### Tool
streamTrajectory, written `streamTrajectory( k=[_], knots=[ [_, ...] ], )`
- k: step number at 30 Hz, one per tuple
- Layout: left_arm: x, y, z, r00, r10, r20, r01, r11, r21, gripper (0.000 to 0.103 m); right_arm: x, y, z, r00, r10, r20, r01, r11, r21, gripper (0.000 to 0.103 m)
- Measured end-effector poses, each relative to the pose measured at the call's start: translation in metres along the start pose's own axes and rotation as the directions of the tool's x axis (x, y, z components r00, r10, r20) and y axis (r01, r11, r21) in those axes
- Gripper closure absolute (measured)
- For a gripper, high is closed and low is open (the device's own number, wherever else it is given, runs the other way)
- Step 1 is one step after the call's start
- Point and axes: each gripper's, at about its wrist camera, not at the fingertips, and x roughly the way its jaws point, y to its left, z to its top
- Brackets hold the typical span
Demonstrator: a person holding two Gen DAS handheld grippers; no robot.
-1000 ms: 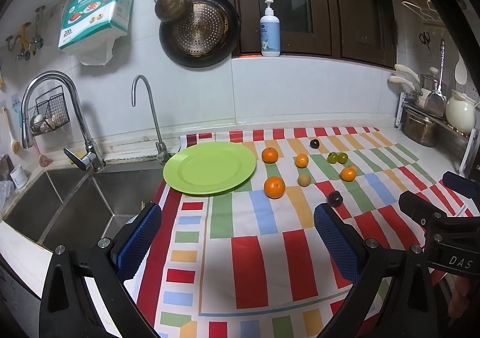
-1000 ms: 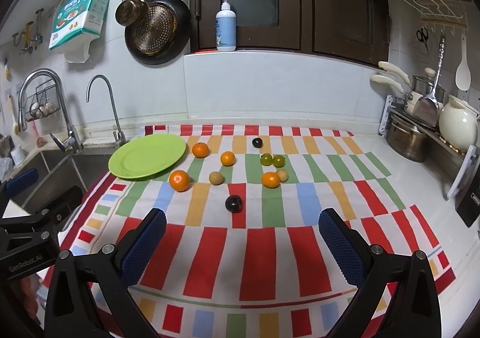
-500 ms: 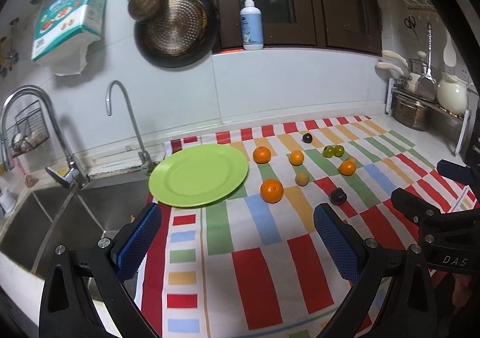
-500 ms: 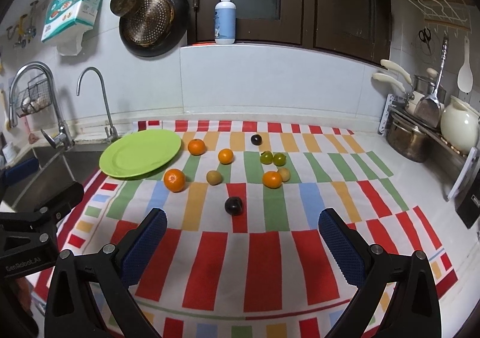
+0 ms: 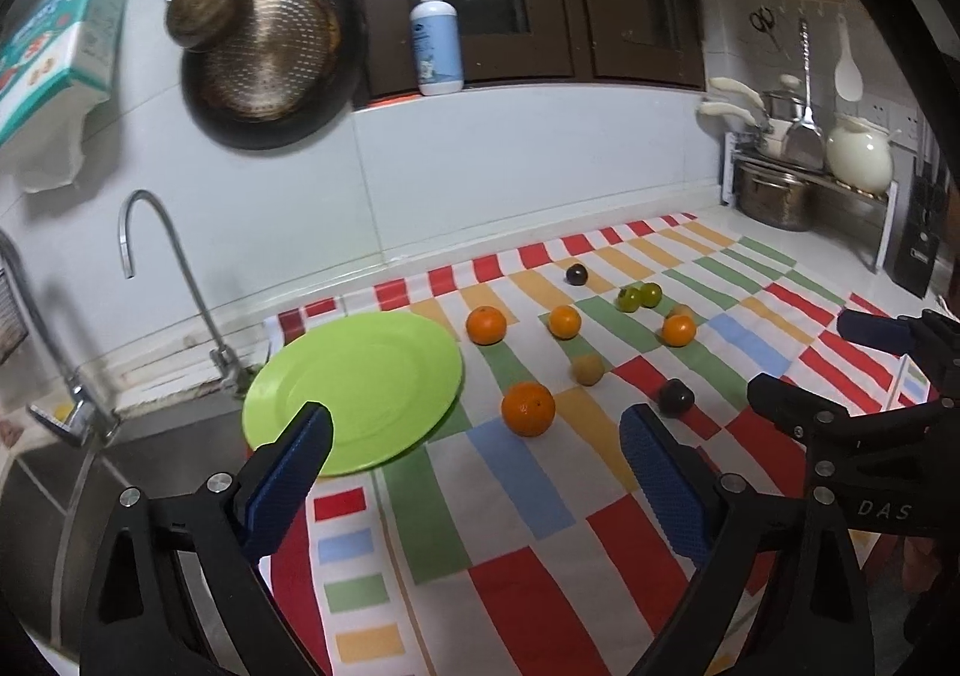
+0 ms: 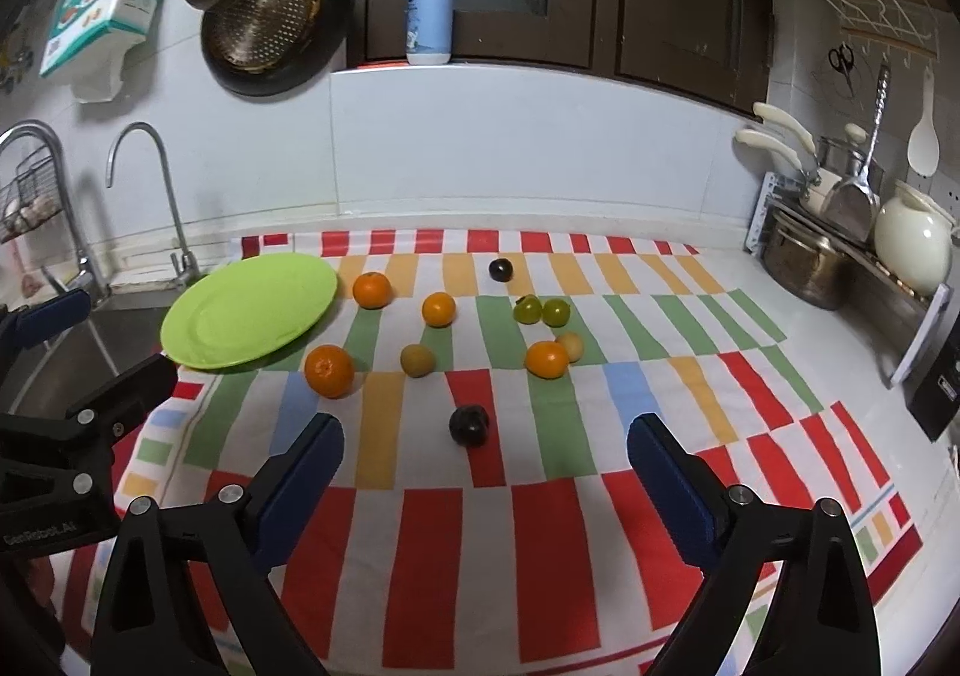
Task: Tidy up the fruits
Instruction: 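Reach the left gripper to the large orange while the right gripper reaches the dark plum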
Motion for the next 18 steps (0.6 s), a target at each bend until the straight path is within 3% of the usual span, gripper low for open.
streamTrajectory(
  k=[10, 18],
  knots=[
    [0.036, -0.003, 0.000, 0.997, -0.051, -0.055, 0.053, 0.998, 0.030, 0.015, 0.027, 0.005, 0.000, 0.999, -0.012, -0.048, 0.012, 1.000, -0.015, 0.017],
    [0.065, -0.013, 0.001, 0.994, -0.011, -0.110, 0.012, 1.000, 0.013, 0.019, 0.063, -0.001, 0.000, 0.994, 0.048, -0.095, -0.055, 0.996, -0.074, 0.032]
  ],
)
